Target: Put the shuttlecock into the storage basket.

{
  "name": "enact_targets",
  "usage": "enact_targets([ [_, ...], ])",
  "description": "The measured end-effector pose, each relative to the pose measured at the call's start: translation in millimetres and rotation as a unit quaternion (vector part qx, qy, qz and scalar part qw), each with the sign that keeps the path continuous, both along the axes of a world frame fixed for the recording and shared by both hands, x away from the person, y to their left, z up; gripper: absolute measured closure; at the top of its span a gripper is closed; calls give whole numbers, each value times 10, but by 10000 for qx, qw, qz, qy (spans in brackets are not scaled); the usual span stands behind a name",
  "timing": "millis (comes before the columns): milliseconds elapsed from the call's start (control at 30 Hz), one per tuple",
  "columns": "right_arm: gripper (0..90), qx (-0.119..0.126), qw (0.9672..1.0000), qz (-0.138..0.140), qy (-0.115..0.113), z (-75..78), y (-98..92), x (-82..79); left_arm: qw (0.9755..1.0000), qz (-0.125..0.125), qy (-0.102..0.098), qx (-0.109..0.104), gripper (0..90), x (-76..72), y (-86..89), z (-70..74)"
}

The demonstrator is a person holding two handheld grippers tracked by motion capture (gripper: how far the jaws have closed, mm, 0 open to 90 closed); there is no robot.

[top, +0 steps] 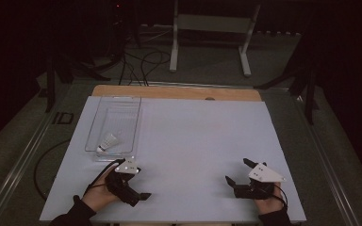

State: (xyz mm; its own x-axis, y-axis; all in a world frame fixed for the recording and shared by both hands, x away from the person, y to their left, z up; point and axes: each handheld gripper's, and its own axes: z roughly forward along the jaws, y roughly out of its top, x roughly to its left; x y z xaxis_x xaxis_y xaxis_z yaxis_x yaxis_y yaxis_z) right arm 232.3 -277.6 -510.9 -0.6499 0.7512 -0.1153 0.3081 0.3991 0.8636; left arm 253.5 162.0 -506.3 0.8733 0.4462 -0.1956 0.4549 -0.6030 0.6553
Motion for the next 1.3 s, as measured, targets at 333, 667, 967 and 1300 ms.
enact_targets([
  [333, 91, -12, 10000, 2, 10, -4, -2, -1, 9995, 265, -143, -109, 12, -53, 132, -46],
  [667, 91, -29, 10000, -6, 23, -8, -7, -1, 9989, 353, -203, -247, 13, -109, 241, -103],
  [967, 90, -48, 10000, 14, 38, -15, 8, 0, 9964, 694, -415, -247, 13, -148, 284, -127],
  [1300, 90, -32, 10000, 30, 87, -21, 0, 2, 9879, 1295, -729, -452, 14, -140, 345, -149],
])
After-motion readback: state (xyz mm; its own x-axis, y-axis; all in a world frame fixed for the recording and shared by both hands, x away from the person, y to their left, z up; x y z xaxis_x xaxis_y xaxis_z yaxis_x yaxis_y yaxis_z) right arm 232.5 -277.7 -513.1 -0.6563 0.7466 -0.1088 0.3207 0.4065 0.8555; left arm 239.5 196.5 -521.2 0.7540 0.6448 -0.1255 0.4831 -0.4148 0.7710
